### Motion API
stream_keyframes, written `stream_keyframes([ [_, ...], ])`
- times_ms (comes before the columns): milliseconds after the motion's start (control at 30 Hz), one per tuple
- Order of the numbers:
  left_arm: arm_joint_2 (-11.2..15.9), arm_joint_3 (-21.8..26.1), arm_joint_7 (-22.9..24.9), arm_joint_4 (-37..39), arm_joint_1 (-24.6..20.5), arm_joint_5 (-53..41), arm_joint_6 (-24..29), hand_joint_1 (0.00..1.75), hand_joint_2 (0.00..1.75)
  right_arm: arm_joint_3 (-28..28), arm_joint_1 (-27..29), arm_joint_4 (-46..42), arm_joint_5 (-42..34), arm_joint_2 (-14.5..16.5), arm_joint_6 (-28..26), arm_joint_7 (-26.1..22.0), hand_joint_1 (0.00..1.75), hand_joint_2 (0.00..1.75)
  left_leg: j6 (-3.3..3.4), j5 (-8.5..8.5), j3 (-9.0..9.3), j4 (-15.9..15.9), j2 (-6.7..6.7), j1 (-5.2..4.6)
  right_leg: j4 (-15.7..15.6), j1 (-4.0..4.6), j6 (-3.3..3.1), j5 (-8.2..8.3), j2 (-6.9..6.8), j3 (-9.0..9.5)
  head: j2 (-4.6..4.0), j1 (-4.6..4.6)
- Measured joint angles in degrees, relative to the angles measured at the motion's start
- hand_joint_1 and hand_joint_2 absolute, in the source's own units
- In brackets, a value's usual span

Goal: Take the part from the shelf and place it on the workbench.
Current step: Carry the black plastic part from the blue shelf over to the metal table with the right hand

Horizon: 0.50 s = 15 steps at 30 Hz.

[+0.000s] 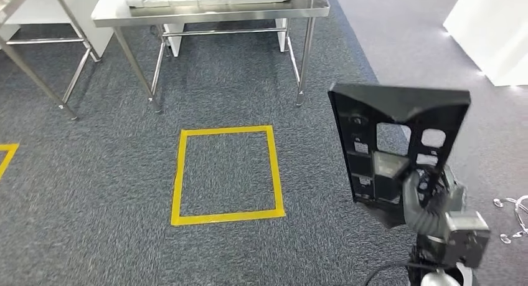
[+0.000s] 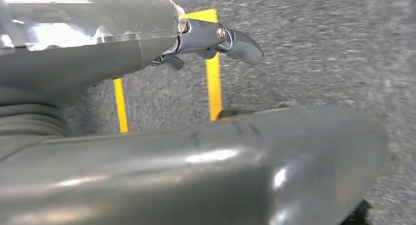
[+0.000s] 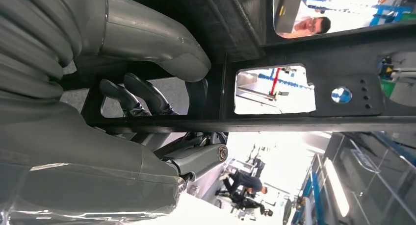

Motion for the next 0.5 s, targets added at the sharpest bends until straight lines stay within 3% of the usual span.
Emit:
stream_keyframes([
  [67, 0.2, 0.0, 0.2, 0.0, -0.1, -0.2, -0.1, 0.0, 0.0, 0.7, -3.1, 2.1, 0.2, -1.3, 0.1, 1.4, 1.75, 1.75, 0.76, 3.8, 2.23, -6.7, -0.07, -0.36, 0.0, 0.21, 0.49, -1.11, 0.45, 1.19, 0.0, 0.01],
  [133, 0.4, 0.0, 0.5, 0.0, -0.2, -0.1, -0.1, 0.0, 0.0, 1.4, -5.9, 4.2, 0.2, -2.5, 0.6, 2.2, 1.75, 1.75, 1.41, 3.56, 3.35, -9.3, -0.07, -0.73, 0.0, 0.22, 1.27, -1.59, 0.63, 1.51, 0.0, 0.0],
  [233, 0.4, 0.0, 0.9, 0.0, -0.4, 0.3, 0.1, 0.0, 0.0, 2.8, -9.0, 6.9, 0.5, -3.8, 1.1, 2.9, 1.75, 1.75, 2.36, 2.91, 4.73, -11.1, -0.2, -0.54, 1.5, -0.06, 2.45, -1.05, 0.25, 1.18, 0.0, 0.01],
  [300, 0.5, 0.1, 1.0, 0.0, -0.4, 0.5, 0.3, 0.0, 0.0, 3.7, -10.6, 8.5, 0.6, -4.4, 1.3, 3.0, 1.75, 1.75, 2.83, 2.58, 6.14, -12.0, -0.33, -0.26, 6.6, -0.27, 3.02, -1.48, -0.27, -1.89, 0.0, 0.02],
  [400, 0.4, 0.1, 1.1, 0.0, -0.3, 0.6, 0.3, 0.0, 0.0, 4.7, -11.8, 10.7, 0.6, -5.0, 1.7, 3.1, 1.75, 1.75, 2.96, 1.2, 7.94, -12.3, -0.47, -0.2, 15.6, -0.69, 3.78, -4.96, -0.56, -9.39, 0.0, 0.02],
  [433, 0.4, 0.1, 1.2, 0.0, -0.2, 0.7, 0.4, 0.0, 0.0, 5.0, -11.9, 11.4, 0.3, -5.1, 2.0, 3.2, 1.75, 1.75, 2.86, 0.55, 8.74, -12.3, -0.6, -0.16, 16.0, -0.84, 3.97, -5.35, -0.63, -10.91, 0.0, 0.02],
  [467, 0.4, 0.2, 1.3, 0.0, -0.2, 0.7, 0.4, 0.0, 0.0, 5.4, -12.1, 12.0, 0.2, -5.3, 2.4, 3.3, 1.75, 1.75, 2.66, -0.14, 9.67, -12.3, -0.87, -0.09, 14.7, -1.0, 4.08, -4.6, -0.68, -11.57, 0.0, 0.02],
  [500, 0.3, 0.2, 1.4, 0.0, -0.2, 0.6, 0.4, 0.0, 0.0, 5.9, -12.5, 12.6, 0.3, -5.5, 2.5, 3.5, 1.75, 1.75, 2.41, -0.87, 10.69, -12.3, -1.12, -0.01, 12.0, -1.15, 4.12, -2.5, -0.68, -11.44, 0.0, 0.03],
])
